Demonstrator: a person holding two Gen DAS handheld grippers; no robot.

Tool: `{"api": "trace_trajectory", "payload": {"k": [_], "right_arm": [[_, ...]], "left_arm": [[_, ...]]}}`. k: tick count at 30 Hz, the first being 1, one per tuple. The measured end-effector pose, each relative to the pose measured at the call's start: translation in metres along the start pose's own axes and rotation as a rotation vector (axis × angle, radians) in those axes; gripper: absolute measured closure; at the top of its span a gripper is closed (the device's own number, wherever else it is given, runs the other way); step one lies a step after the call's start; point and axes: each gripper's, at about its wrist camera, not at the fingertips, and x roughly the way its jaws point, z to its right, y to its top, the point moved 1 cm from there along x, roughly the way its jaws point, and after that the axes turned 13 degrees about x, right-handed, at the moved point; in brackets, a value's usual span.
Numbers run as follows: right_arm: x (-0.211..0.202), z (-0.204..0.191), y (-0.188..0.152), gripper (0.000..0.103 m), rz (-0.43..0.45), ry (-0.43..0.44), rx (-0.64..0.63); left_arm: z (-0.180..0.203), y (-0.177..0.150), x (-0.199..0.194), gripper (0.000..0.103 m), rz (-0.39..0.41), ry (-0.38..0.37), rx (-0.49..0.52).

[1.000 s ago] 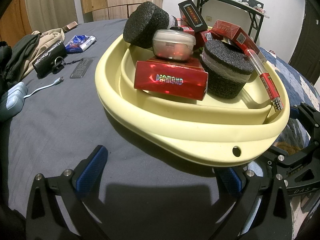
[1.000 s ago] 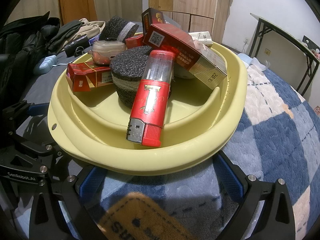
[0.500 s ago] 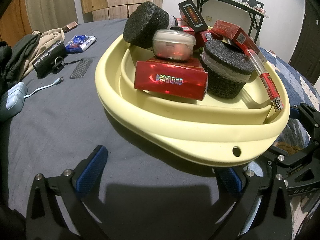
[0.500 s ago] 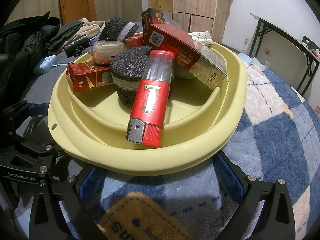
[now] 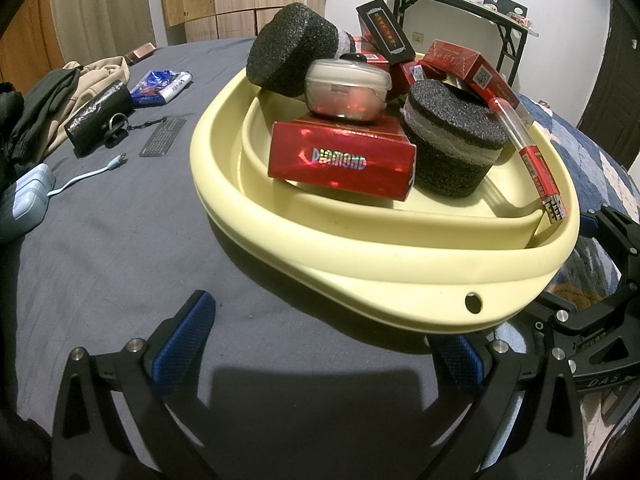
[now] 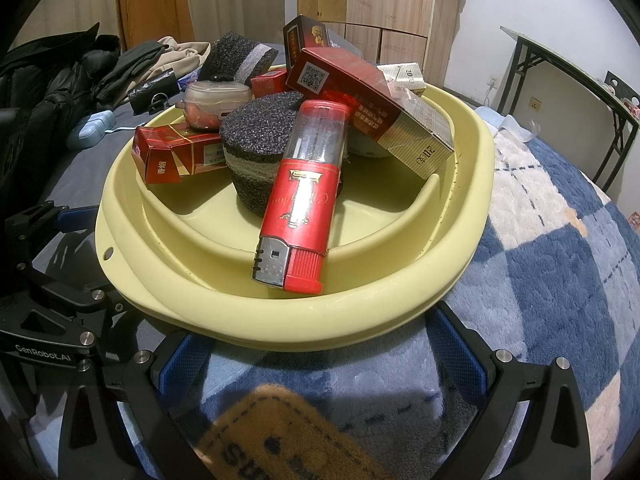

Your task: Organize rigid objects

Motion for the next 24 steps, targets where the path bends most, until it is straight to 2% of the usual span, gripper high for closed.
{"api": "trace_trajectory", "payload": {"k": [24], "right_arm": [[-0.0007,0.0006,-0.0003,0.000,0.000,0.000,0.000]], "left_arm": [[-0.0001,-0.0001,-0.0001,0.000,0.000,0.000,0.000]]}}
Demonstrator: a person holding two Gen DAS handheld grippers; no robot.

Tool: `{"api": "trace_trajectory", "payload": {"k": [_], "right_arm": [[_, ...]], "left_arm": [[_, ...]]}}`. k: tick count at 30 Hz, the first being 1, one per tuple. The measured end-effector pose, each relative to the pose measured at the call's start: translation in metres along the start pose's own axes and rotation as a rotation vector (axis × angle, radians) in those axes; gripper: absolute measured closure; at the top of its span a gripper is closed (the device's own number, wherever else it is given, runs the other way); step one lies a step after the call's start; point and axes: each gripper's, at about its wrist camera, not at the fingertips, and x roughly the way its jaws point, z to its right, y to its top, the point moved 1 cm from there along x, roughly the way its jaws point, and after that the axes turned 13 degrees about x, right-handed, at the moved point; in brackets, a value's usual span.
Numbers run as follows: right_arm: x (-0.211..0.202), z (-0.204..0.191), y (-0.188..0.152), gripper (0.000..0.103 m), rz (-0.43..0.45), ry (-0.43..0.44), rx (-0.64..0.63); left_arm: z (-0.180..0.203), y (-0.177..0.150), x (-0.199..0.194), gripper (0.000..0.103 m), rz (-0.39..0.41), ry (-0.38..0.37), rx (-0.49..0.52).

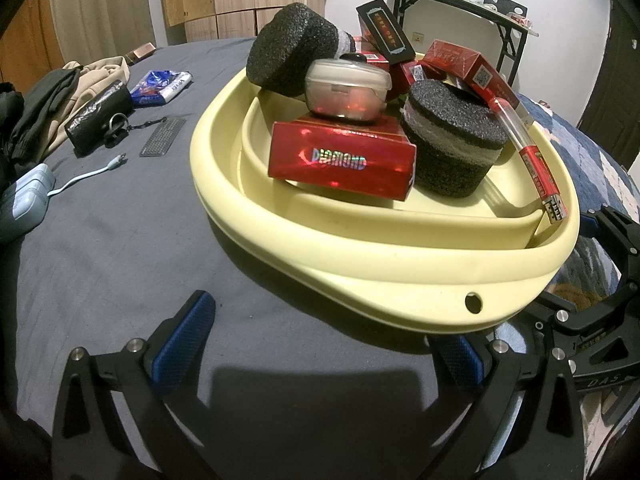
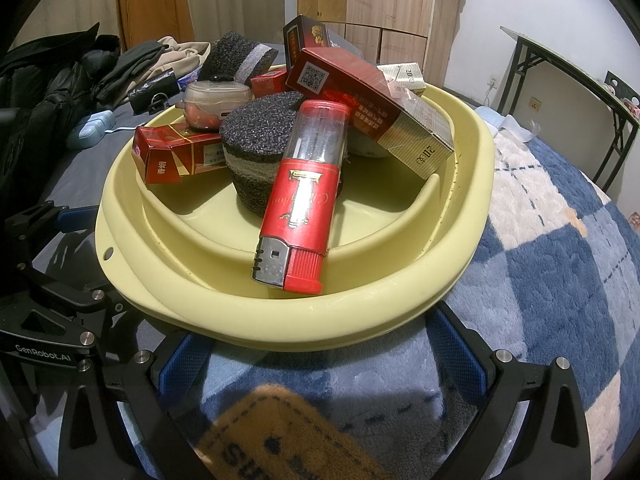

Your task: Organize rigid objects

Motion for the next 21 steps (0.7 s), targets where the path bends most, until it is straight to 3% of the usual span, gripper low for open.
{"api": "trace_trajectory", "payload": {"k": [21], "right_arm": [[0.0014,-0.0015,0.0005,0.000,0.000,0.000,0.000]], "left_arm": [[0.0001,-0.0001,-0.0001,0.000,0.000,0.000,0.000]]}}
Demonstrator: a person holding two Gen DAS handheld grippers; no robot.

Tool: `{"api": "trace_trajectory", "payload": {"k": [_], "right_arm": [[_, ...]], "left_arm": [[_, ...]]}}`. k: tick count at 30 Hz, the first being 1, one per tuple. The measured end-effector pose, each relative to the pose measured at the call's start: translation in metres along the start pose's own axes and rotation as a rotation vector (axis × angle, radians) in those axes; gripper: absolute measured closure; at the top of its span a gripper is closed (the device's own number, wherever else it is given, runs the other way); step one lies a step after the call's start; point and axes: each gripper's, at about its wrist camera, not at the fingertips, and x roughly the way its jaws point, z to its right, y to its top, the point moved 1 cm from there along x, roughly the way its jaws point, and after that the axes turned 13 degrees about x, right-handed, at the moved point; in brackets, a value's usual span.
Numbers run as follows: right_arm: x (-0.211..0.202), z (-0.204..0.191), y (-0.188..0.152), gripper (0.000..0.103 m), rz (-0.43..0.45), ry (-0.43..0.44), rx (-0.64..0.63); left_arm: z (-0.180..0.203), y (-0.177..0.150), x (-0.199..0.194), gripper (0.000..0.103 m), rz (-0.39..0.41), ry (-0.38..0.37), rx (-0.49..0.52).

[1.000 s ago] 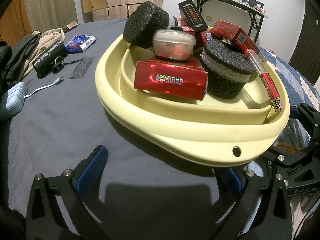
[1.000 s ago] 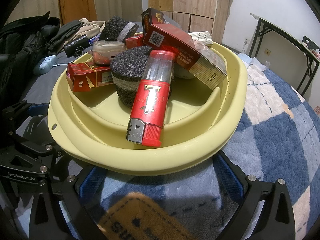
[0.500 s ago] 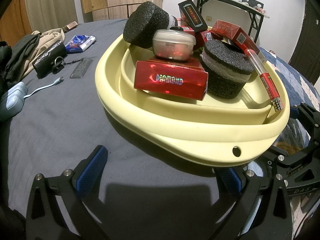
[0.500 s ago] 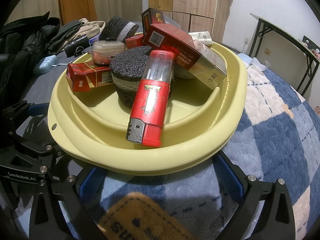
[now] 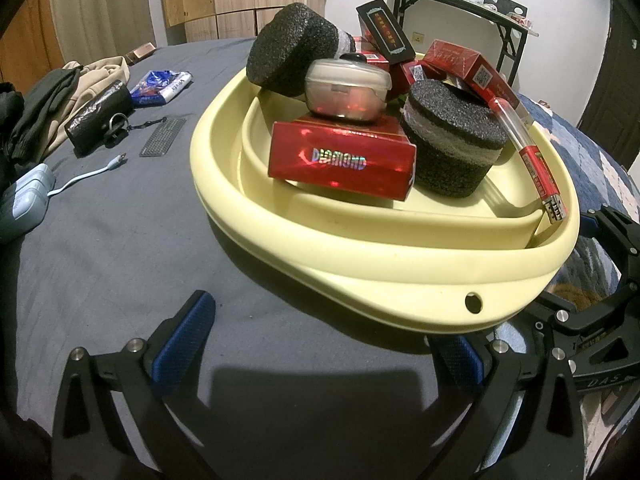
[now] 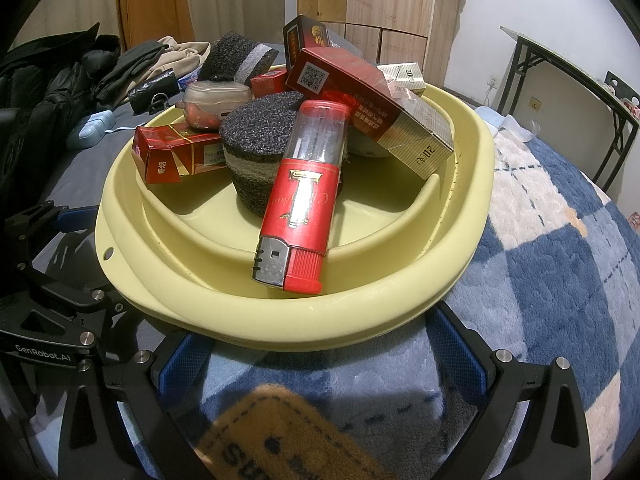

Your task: Organize rigid objects

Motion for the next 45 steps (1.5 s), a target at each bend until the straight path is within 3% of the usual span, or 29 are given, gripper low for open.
{"api": "trace_trajectory", "payload": {"k": [45], "right_arm": [[-0.0005,0.0008,-0.0003,0.000,0.000,0.000,0.000]], "left_arm": [[-0.0004,-0.0002,-0.0005,0.000,0.000,0.000,0.000]]}}
